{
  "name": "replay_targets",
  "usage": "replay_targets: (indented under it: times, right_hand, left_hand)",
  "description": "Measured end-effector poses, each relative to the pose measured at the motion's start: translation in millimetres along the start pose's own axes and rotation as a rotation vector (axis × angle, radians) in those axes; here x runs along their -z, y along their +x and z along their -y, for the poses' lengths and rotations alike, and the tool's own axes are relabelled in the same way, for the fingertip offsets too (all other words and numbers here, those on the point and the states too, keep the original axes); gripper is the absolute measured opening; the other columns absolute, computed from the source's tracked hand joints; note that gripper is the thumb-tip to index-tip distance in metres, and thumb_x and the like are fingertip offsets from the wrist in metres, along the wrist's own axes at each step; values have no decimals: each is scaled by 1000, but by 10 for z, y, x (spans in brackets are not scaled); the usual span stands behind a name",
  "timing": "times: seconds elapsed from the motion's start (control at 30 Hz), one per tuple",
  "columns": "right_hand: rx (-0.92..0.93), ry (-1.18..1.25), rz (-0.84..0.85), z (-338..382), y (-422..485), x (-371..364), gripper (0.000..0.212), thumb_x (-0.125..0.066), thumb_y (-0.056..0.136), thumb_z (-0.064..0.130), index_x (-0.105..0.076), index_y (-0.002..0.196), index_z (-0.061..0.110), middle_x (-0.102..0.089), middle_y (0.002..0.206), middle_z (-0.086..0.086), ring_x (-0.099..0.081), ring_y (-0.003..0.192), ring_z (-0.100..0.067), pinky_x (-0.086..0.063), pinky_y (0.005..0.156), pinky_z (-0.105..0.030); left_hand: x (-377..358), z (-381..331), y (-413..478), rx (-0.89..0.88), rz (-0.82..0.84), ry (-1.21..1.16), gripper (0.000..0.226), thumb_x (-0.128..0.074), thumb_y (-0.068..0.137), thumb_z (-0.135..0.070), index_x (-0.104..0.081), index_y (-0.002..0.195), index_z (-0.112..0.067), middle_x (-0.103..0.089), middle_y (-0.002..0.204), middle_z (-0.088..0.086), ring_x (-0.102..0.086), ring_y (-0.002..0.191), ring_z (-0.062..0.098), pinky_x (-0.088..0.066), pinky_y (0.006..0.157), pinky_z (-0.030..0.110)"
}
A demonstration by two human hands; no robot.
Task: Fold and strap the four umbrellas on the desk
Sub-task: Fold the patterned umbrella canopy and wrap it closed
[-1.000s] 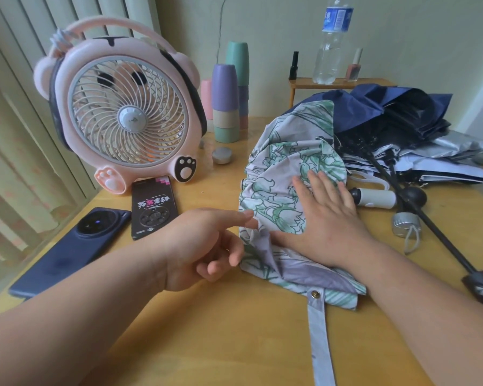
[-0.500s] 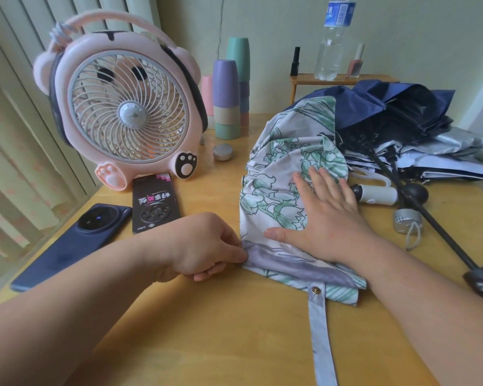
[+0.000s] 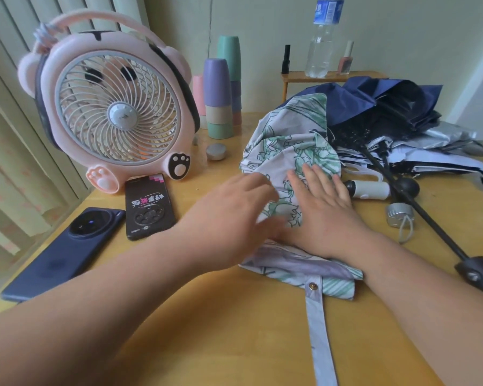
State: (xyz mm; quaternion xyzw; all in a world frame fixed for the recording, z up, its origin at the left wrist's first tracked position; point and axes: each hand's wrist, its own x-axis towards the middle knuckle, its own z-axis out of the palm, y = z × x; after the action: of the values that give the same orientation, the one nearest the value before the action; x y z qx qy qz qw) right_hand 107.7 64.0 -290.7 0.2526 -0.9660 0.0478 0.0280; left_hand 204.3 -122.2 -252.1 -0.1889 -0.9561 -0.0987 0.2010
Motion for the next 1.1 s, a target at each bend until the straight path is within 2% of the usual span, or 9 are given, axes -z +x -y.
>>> replay_targets:
  times: [0.1, 0.27, 0.37, 0.5, 0.6, 0.7, 0.83, 0.93, 1.1]
  right_hand:
    - [11, 7, -23, -25, 9, -15, 127, -20, 57, 97, 18, 159, 30, 25, 168, 0, 28, 152, -15, 17, 124, -46]
    - [34, 34, -39, -87, -15, 22, 128, -25, 61, 99, 16, 160, 29, 24, 168, 5, 28, 152, -10, 13, 125, -44]
    - [40, 49, -28, -100, 7, 55, 126, -23, 58, 91, 14, 160, 29, 24, 168, 5, 27, 152, -10, 12, 125, -44]
    - [69, 48, -13, -144, 22, 75, 123, -21, 58, 85, 15, 161, 27, 27, 167, 4, 29, 151, -11, 12, 125, -45]
    - [119, 18, -35, -169, 4, 40, 116, -38, 72, 77, 15, 160, 24, 24, 168, 1, 26, 153, -12, 11, 126, -45]
    - [165, 122, -96, -173, -31, 71, 111, -44, 79, 81, 4, 162, 24, 14, 170, 7, 21, 153, -5, 9, 127, -43]
    - [101, 279, -239, -75, -189, 235, 87, -57, 95, 49, -10, 163, 22, 0, 171, 10, 10, 154, -1, 2, 128, -37]
    - [6, 456, -211, 210, -361, 344, 74, -46, 103, 46, -9, 163, 25, 0, 169, 15, 10, 152, 4, 4, 126, -26]
    - [12, 172, 79, 441, -666, 81, 87, -12, 95, 74, 16, 161, 24, 29, 166, 9, 34, 146, 0, 15, 124, -33]
  left_hand:
    - [-249, 30, 163, -7, 411, 76, 96, -30, 88, -79, -23, 160, -15, -15, 169, 5, -8, 157, 19, -11, 127, 44]
    - [-252, 131, 150, -64, 624, 153, 134, -39, 57, -102, 10, 161, -33, 22, 168, -6, 28, 152, 14, 11, 126, 48]
    - [-182, 71, 202, -99, 594, 15, 127, -42, 54, -102, -3, 159, -43, 15, 169, -12, 25, 153, 10, 13, 125, 45]
    - [-270, 117, 433, -24, 285, -96, 101, -19, 74, -94, -19, 159, -39, -7, 170, -13, 5, 157, 11, 0, 128, 44]
    - [-512, 133, 412, 30, 371, 71, 121, 8, 66, -97, -2, 163, -26, 9, 171, -2, 18, 156, 18, 5, 127, 49]
    - [-577, 160, 357, -2, 449, 122, 119, 4, 64, -97, 14, 161, -28, 27, 167, 2, 32, 151, 22, 11, 125, 51]
    - [-546, 169, 373, -21, 485, 125, 121, -4, 59, -102, 19, 158, -37, 35, 163, 2, 39, 147, 23, 14, 124, 53]
    - [-573, 220, 360, -21, 436, 34, 121, -15, 59, -101, 18, 158, -38, 28, 166, -5, 32, 150, 16, 12, 125, 49]
    - [-585, 393, 435, 45, 293, -63, 110, -13, 70, -82, 3, 162, -24, -2, 170, -13, 8, 154, 1, 2, 127, 37]
